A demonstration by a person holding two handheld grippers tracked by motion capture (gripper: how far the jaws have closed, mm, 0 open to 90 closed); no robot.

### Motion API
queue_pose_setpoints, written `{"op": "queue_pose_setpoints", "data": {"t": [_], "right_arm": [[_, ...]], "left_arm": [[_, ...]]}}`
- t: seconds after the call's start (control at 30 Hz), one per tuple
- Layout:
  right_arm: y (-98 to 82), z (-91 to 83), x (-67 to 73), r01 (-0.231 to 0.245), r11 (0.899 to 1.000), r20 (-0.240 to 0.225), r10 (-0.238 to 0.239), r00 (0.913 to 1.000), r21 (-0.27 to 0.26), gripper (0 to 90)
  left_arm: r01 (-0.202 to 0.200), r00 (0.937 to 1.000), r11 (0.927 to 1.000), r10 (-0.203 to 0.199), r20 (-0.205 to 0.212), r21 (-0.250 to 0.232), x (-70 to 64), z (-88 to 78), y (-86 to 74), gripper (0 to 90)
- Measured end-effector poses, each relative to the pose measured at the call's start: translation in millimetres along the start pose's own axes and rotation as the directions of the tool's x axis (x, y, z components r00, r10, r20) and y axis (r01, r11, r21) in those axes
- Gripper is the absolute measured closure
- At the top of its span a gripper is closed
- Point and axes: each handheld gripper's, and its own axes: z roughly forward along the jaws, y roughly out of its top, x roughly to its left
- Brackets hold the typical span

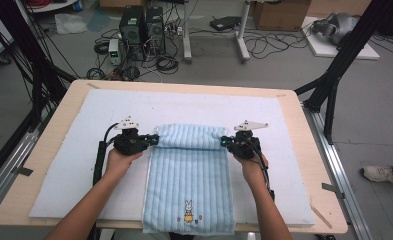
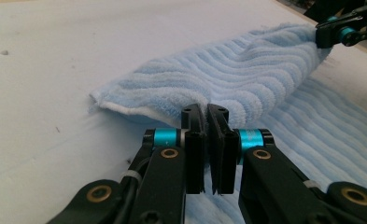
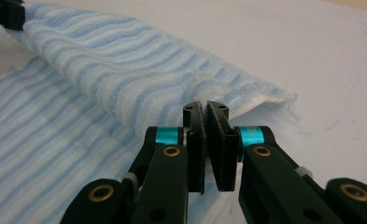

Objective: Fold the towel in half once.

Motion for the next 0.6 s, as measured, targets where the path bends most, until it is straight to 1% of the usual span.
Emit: {"op": "queue_pose_setpoints", "data": {"t": [0.03,0.1,0.17,0.23,0.27,0.37,0.4,0.43,0.47,0.5,0.53,0.57,0.6], "right_arm": [[-2.7,-1.8,2.1,0.007,1.0,-0.003,-0.007,1.0,-0.001,85.9],[-8.3,-5.5,6.6,0.012,1.0,-0.009,-0.012,0.9999,0.002,85.7],[-16.3,-11.6,11.7,0.012,1.0,-0.023,-0.012,0.9997,-0.01,85.6],[-23.8,-16.8,14.7,0.016,1.0,-0.034,-0.016,0.9993,-0.022,85.3],[-28.2,-19.1,16.3,0.004,1.0,-0.043,-0.005,0.9991,-0.025,85.3],[-41.3,-24.0,22.6,0.005,0.999,-0.059,-0.007,0.9983,-0.032,85.0],[-43.6,-24.5,23.8,0.008,0.999,-0.064,-0.01,0.9979,-0.031,84.9],[-44.8,-24.9,25.3,0.028,0.999,-0.055,-0.029,0.9981,-0.015,84.3],[-44.6,-25.1,25.2,0.044,0.999,-0.044,-0.045,0.998,-0.006,83.2],[-44.5,-25.8,24.2,0.029,1.0,-0.044,-0.029,0.9986,-0.01,80.5],[-44.2,-26.8,22.4,0.017,1.0,-0.044,-0.018,0.9989,-0.021,77.4],[-43.8,-28.2,20.6,0.012,0.999,-0.043,-0.014,0.999,-0.033,73.2],[-43.4,-29.4,19.2,0.004,0.999,-0.042,-0.006,0.9991,-0.043,69.3]], "left_arm": [[-0.003,1.0,0.9999,0.003,0.001,-0.016,-2.6,-2.7,-2.1,85.1],[-0.005,1.0,0.9997,0.005,0.004,-0.024,-5.5,-5.5,-5.1,85.1],[0.005,0.9999,0.9994,-0.004,0.013,-0.033,-9.3,-7.9,-11.3,85.1],[-0.001,0.9998,0.9998,0.002,0.022,-0.021,-12.2,-9.8,-15.9,85.0],[-0.002,0.9997,0.9998,0.003,0.024,-0.02,-13.9,-11.0,-18.6,84.9],[0.003,0.9994,0.9999,-0.003,0.034,-0.015,-18.0,-14.5,-25.0,84.7],[-0.004,0.9994,0.9999,0.005,0.035,-0.013,-19.6,-15.8,-27.5,84.5],[0.0,0.9993,0.9999,0.0,0.038,-0.011,-21.3,-16.2,-29.4,84.2],[-0.005,0.9993,1.0,0.005,0.038,-0.002,-22.8,-16.9,-30.7,83.7],[-0.018,0.9994,0.9998,0.018,0.031,0.003,-23.9,-17.8,-31.7,82.7],[-0.018,0.9994,0.9998,0.018,0.029,0.0,-24.1,-18.6,-32.4,79.7],[-0.008,0.9996,0.9999,0.008,0.027,-0.011,-23.7,-18.6,-32.6,72.5],[0.008,0.9998,0.9998,-0.008,0.019,-0.019,-21.6,-18.7,-31.8,61.5]]}}
